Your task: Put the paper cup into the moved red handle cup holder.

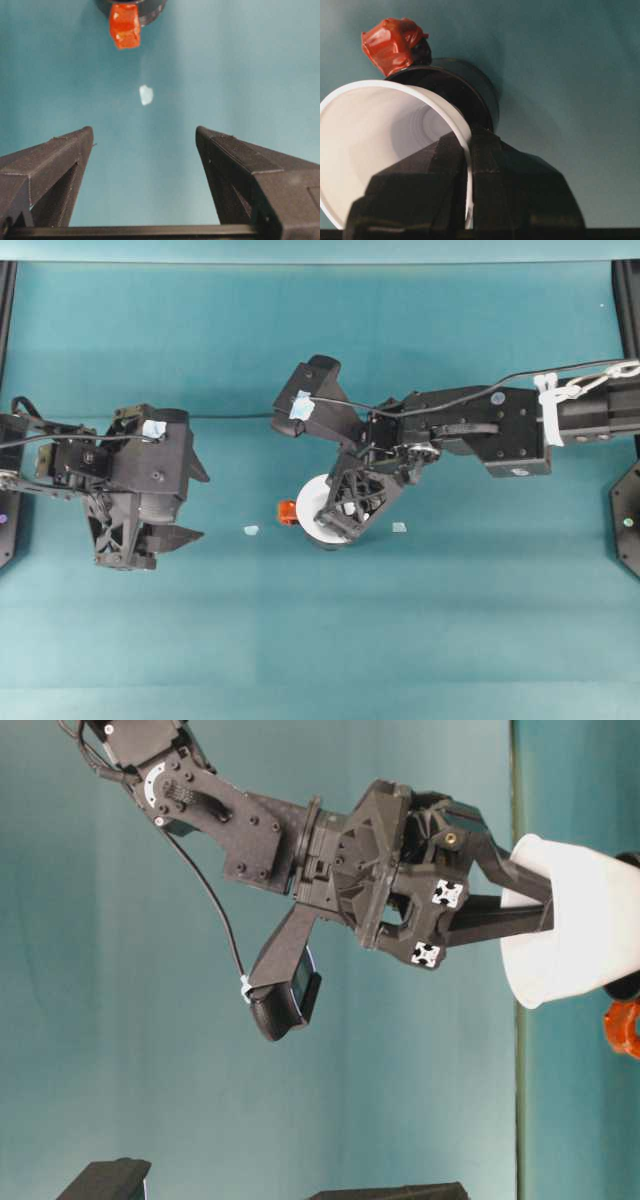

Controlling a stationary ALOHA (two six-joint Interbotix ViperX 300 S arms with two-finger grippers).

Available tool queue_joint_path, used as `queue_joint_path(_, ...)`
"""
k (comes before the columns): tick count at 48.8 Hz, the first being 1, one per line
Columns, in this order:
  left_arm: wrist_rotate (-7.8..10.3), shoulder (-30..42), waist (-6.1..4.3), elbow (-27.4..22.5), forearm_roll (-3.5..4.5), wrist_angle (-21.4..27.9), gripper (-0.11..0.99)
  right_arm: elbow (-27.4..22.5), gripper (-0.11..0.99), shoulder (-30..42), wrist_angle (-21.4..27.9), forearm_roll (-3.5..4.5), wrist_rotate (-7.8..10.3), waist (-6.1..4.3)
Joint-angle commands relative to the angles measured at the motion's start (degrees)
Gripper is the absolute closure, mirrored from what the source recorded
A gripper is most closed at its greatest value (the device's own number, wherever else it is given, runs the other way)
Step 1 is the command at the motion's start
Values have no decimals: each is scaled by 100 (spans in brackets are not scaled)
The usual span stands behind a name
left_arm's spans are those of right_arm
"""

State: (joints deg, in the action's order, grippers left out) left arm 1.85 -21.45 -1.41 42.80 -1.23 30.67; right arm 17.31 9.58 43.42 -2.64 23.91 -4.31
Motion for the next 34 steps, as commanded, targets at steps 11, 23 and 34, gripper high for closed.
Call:
queue_joint_path(11, -9, -26, 0, -62, -9, -44, -3, -35, 95, -44, -352, 9, 0, 18)
queue_joint_path(23, -9, -26, 0, -53, -9, -35, -3, -26, 62, -44, -308, 9, 9, 18)
queue_joint_path(34, -9, -26, 0, -44, -9, -35, -3, -26, -1, -53, -369, 44, -26, 53)
